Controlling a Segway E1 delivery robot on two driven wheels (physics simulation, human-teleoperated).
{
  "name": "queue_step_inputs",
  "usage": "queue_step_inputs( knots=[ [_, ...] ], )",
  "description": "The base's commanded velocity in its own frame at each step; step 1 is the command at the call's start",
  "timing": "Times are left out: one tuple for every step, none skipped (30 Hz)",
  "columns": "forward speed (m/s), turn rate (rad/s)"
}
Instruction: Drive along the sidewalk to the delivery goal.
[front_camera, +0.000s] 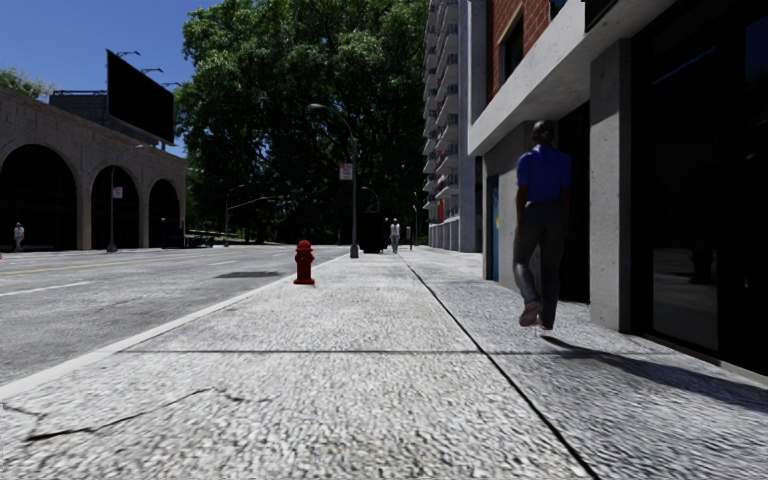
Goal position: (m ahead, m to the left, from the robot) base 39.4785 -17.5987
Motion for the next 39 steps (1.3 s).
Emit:
queue_step_inputs(
  knots=[
    [2.00, 0.00],
    [2.00, 0.00],
    [2.00, 0.00],
    [2.00, 0.00],
    [2.00, 0.00],
    [2.00, 0.00],
    [2.00, 0.00],
    [2.00, 0.00],
    [2.00, 0.00],
    [2.00, 0.00],
    [2.00, 0.00],
    [2.00, 0.00],
    [2.00, 0.00],
    [2.00, 0.00],
    [2.00, 0.00],
    [2.00, 0.00],
    [2.00, 0.00],
    [2.00, 0.00],
    [2.00, 0.00],
    [2.00, 0.00],
    [2.00, 0.00],
    [2.00, 0.00],
    [2.00, 0.00],
    [2.00, 0.00],
    [2.00, 0.00],
    [2.00, 0.00],
    [2.00, 0.00],
    [2.00, 0.00],
    [2.00, 0.00],
    [2.00, 0.00],
    [2.00, 0.00],
    [2.00, 0.00],
    [2.00, 0.00],
    [2.00, 0.00],
    [2.00, 0.00],
    [2.00, 0.00],
    [2.00, 0.00],
    [2.00, 0.00],
    [2.00, 0.00]
  ],
)
